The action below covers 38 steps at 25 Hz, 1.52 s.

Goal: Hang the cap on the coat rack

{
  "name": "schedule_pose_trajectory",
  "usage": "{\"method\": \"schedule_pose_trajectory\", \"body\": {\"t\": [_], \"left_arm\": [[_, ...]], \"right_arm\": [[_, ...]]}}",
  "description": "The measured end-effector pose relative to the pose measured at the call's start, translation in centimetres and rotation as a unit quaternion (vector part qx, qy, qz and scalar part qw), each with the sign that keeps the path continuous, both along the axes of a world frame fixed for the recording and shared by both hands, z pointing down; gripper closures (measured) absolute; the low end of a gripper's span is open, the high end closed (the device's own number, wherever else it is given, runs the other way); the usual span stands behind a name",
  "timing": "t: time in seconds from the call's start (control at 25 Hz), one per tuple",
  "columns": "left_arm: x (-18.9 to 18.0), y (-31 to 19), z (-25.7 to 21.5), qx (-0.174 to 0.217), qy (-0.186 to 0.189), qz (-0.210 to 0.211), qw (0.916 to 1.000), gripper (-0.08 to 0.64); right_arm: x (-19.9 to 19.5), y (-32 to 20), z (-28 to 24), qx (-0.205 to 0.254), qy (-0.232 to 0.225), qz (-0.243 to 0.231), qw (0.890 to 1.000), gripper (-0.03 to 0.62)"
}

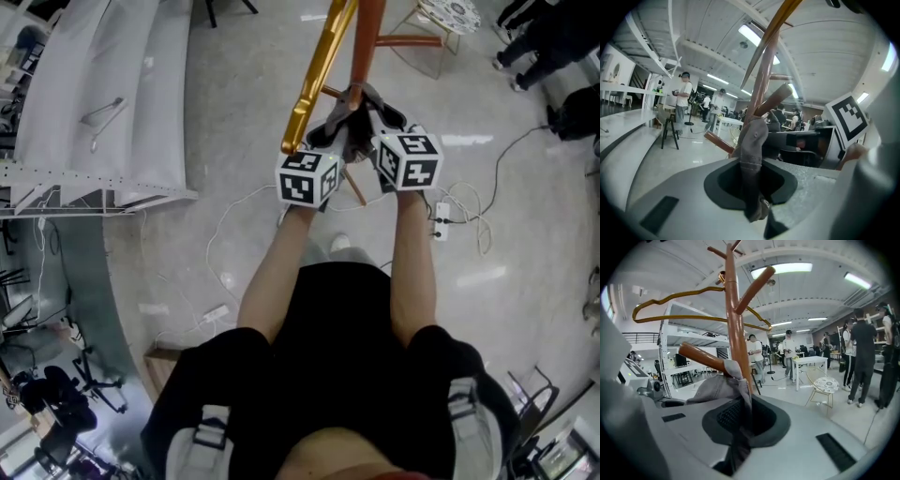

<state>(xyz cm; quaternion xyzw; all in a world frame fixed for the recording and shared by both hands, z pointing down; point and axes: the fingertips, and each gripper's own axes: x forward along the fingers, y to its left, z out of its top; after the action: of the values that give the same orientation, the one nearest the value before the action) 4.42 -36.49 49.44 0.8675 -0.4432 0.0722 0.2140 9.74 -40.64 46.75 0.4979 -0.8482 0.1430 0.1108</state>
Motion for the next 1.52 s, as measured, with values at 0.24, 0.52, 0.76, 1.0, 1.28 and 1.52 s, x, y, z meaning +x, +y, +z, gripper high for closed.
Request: {"method": "schedule_pose_trajectory", "body": {"t": [0.24,0.52,0.76,1.0,1.28,1.52], "left_arm": [[0.4,-0.7,2.3,-0.063,-0.012,-0.021,0.9977,0.514],[-2.0,2.0,5.0,-0.113,-0.047,0.022,0.9922,0.367],[-5.4,2.1,0.0,-0.043,0.025,-0.025,0.9984,0.356],[-5.0,2.3,-7.1,0.071,0.075,-0.049,0.9934,0.561],[0.2,5.1,-11.2,0.131,0.055,0.008,0.9898,0.561],[1.1,5.7,-15.8,0.197,-0.013,-0.041,0.9795,0.561]], "right_arm": [[-0.7,0.2,1.9,-0.015,0.037,0.009,0.999,0.586],[1.1,2.5,2.2,-0.029,0.055,-0.014,0.998,0.395],[2.7,3.0,-2.5,0.024,0.009,0.001,1.0,0.477],[1.2,4.6,-8.5,0.13,-0.049,-0.04,0.989,0.571],[0.9,5.6,-11.6,0.175,-0.063,-0.004,0.983,0.597],[2.0,5.4,-11.8,0.167,-0.068,0.027,0.983,0.597]]}}
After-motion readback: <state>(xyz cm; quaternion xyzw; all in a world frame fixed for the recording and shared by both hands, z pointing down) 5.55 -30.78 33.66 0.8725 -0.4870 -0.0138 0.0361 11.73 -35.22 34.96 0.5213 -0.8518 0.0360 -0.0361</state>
